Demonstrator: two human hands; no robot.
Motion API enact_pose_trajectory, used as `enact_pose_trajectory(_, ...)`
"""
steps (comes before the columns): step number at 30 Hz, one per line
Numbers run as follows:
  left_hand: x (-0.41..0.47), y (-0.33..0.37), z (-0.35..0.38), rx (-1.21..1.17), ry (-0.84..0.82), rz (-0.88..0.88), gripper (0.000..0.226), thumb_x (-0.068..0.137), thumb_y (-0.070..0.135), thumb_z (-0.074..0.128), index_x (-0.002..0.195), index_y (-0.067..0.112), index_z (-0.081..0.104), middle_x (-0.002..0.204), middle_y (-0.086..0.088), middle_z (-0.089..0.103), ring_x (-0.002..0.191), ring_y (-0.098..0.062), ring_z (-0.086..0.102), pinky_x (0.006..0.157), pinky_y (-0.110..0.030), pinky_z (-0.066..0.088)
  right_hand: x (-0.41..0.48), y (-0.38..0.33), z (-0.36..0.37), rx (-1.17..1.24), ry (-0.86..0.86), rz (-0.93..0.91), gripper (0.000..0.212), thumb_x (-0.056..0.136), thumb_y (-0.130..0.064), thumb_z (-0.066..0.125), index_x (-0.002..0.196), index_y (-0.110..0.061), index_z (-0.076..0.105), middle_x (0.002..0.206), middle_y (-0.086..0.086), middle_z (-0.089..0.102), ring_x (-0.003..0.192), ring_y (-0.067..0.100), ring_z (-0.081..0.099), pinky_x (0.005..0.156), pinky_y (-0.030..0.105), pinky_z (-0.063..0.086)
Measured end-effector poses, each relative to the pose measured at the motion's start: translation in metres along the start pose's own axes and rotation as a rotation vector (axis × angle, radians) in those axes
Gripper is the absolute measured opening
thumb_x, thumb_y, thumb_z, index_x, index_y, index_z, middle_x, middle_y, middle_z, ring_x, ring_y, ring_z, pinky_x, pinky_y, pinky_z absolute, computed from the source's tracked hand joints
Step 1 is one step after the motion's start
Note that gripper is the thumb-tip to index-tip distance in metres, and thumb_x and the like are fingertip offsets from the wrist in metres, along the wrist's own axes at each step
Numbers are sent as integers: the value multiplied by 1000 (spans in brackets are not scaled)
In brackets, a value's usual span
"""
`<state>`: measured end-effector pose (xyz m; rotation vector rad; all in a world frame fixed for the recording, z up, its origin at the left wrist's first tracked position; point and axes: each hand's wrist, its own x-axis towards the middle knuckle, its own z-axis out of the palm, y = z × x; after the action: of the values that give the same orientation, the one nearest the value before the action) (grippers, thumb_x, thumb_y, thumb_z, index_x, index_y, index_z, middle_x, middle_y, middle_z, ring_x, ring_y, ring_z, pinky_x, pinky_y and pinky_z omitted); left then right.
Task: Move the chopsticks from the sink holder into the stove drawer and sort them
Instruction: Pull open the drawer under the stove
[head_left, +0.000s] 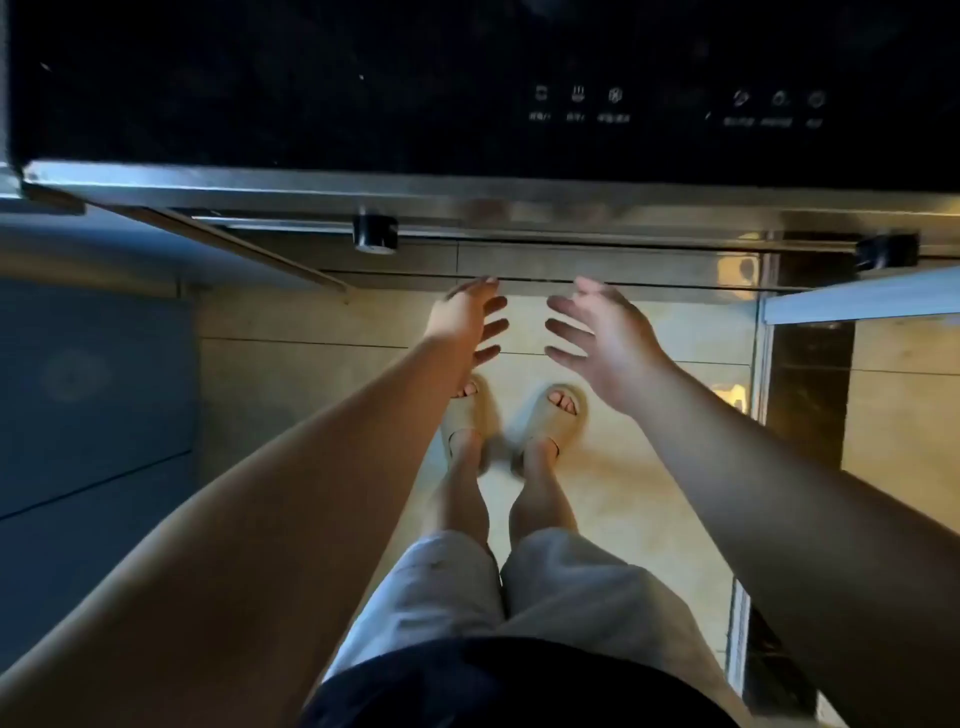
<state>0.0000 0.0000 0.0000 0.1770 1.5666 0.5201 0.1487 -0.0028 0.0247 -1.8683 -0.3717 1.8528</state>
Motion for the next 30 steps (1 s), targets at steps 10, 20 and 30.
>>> enact_pose_trajectory(10, 30, 29, 8, -560, -103, 20, 33, 102, 15, 40, 134, 18, 50, 136, -2, 59, 116, -24, 62, 91, -39, 48, 56, -30, -1, 607, -100, 37, 52, 86, 6, 21, 131, -7, 45, 126, 9, 60, 126, 26, 52, 87, 42, 49)
enact_pose_trajectory(20, 29, 36, 12, -555, -75, -35, 27, 99, 5, 45, 122, 13, 57, 133, -4, 59, 104, -21, 66, 84, -36, 52, 61, -35, 0, 760, -70, 55, 32, 85, 10, 21, 90, -3, 49, 106, 14, 55, 115, 28, 57, 88, 44, 50)
enact_pose_trajectory(30, 18, 43, 5, -430, -112, -63, 37, 97, 5, 51, 133, 9, 55, 108, -5, 54, 78, -15, 55, 76, -34, 52, 51, -43, -5, 656, -67, 61, 43, 84, 12, 17, 113, 0, 45, 121, 18, 56, 120, 31, 54, 96, 48, 45)
